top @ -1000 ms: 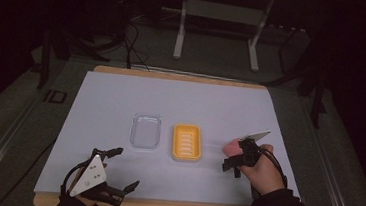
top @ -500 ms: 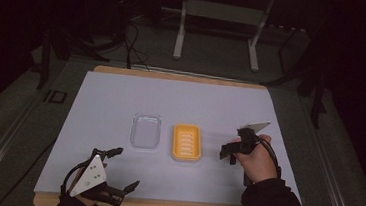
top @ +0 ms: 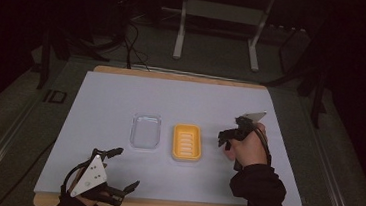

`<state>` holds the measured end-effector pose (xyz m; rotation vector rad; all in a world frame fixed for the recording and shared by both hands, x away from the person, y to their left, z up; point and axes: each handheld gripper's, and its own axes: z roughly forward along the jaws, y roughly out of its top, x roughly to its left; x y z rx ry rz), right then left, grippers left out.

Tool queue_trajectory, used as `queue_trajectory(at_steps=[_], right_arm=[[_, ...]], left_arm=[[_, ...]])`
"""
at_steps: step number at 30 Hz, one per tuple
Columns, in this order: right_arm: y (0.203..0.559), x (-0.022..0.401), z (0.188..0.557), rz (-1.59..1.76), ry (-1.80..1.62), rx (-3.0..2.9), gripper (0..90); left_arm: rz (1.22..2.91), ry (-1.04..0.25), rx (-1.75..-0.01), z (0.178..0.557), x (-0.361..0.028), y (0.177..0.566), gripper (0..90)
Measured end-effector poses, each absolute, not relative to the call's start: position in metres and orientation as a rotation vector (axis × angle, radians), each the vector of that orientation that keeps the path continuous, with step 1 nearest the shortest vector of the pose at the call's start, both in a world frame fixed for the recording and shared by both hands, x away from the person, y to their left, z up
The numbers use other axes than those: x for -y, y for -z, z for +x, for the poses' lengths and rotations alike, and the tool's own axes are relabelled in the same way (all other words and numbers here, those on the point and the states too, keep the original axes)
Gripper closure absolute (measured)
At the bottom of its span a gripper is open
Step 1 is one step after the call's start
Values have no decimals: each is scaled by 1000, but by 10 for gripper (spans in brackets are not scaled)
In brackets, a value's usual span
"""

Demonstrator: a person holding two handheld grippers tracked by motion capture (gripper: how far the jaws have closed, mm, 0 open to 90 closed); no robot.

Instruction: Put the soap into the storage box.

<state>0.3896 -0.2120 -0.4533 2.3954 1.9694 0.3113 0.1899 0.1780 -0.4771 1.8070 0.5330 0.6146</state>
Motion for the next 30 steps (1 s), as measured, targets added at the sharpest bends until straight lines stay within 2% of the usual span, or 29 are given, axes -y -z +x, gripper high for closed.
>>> queue_trajectory(at_steps=[12,23,30], right_arm=[[460,216,411,2532,-316,-1696,214],[471,212,417,2550,-263,-1509,237],[476,217,418,2557,-215,-1489,220]], left_arm=[[1813,-618,-530,189,-178,477,6],[1807,-616,-525,189,-178,477,6],[1805,-614,-524,189,-178,477,6]])
